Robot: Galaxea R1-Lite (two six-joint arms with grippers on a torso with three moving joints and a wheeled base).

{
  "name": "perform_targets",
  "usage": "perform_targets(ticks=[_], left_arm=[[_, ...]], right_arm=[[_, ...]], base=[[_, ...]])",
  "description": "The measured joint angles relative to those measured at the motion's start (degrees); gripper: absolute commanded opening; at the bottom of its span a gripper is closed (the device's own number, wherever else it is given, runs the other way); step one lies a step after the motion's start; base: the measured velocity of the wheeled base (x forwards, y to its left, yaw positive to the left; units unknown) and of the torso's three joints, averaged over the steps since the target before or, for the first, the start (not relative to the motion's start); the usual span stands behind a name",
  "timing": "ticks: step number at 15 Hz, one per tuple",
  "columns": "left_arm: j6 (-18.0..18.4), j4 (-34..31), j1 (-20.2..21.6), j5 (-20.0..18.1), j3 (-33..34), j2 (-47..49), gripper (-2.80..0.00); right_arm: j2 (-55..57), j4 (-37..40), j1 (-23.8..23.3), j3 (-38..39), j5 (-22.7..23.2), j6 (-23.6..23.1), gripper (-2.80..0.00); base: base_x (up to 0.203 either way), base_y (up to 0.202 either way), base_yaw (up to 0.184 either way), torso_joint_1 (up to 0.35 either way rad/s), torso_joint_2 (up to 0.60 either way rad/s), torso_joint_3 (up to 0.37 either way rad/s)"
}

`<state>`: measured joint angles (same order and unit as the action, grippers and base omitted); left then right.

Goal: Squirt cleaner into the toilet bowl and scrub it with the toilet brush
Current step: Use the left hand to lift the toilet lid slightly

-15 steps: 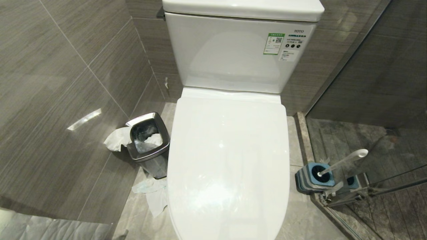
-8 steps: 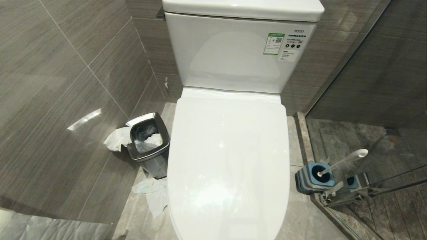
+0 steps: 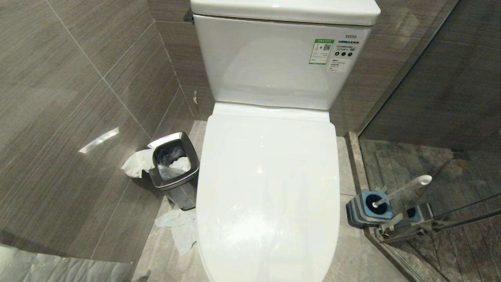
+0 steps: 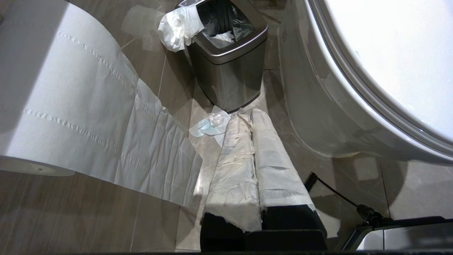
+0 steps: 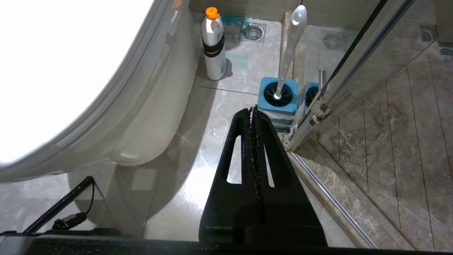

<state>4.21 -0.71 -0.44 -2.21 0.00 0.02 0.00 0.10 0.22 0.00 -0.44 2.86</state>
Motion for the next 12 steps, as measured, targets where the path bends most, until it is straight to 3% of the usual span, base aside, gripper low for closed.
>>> perform_targets(ticks=[4,7,12], left_arm=[[0.45,0.13,0.00,-0.10,0.00,-0.02,-2.80],[-1.90,0.18,0.00,0.23,0.00,-0.02,-2.80],[-2.16,0.29,0.00,0.76,0.00,-0.02,-2.80]], right_arm=[[0.00,0.00,0.00,0.00,-0.02,0.03,-2.80],[0.00,-0.02,-0.01,0.00,0.02,0.01,-2.80],[0.00,0.00,-0.04,0.00,-0.01,0.03,-2.80]], base=[[0.000,0.000,0.000,0.000,0.00,0.000],[0.000,0.000,0.000,0.000,0.00,0.000],[0.000,0.000,0.000,0.000,0.00,0.000]])
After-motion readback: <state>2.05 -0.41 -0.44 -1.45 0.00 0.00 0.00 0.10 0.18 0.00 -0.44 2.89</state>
